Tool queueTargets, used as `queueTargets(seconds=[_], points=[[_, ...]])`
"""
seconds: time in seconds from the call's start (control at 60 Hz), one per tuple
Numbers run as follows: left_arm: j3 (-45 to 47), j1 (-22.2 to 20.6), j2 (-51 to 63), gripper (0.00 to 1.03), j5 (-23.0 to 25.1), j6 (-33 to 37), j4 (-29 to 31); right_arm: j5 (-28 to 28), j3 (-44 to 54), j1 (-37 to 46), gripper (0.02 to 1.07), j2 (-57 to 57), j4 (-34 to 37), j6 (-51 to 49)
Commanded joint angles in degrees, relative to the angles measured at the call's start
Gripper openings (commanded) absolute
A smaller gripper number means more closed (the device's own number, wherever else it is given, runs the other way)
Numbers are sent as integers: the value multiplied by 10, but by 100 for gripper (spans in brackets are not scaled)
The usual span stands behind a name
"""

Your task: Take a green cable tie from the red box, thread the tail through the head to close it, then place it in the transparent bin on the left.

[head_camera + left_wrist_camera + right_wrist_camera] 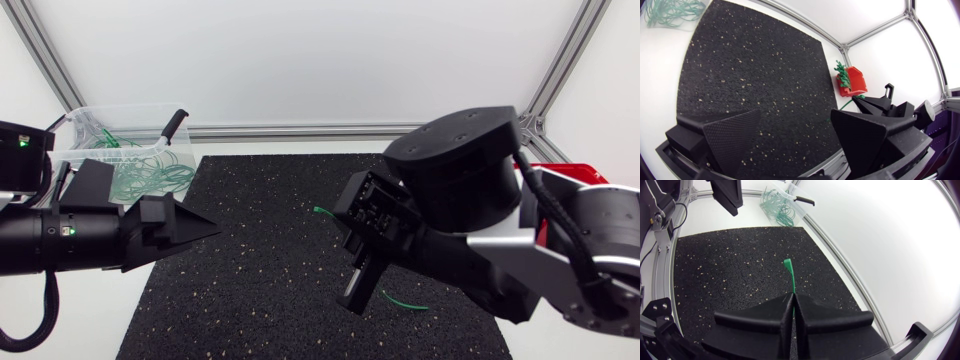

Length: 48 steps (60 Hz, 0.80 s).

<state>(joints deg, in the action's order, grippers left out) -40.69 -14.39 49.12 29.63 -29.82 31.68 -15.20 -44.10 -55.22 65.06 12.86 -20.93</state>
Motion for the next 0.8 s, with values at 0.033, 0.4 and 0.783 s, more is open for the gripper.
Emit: queueTargets(seconds=[0.033,0.4,0.783], points=[[-42,-28,38,97,30,-47,18,-18,29,-19,8,-10,-30,-29],[-146,-51,153,98,133,-143,44,-58,60,-48,8,-5,-107,-77],[-195,-79,251,91,207,-203,38,-150,102,-84,8,53,-265,-148]])
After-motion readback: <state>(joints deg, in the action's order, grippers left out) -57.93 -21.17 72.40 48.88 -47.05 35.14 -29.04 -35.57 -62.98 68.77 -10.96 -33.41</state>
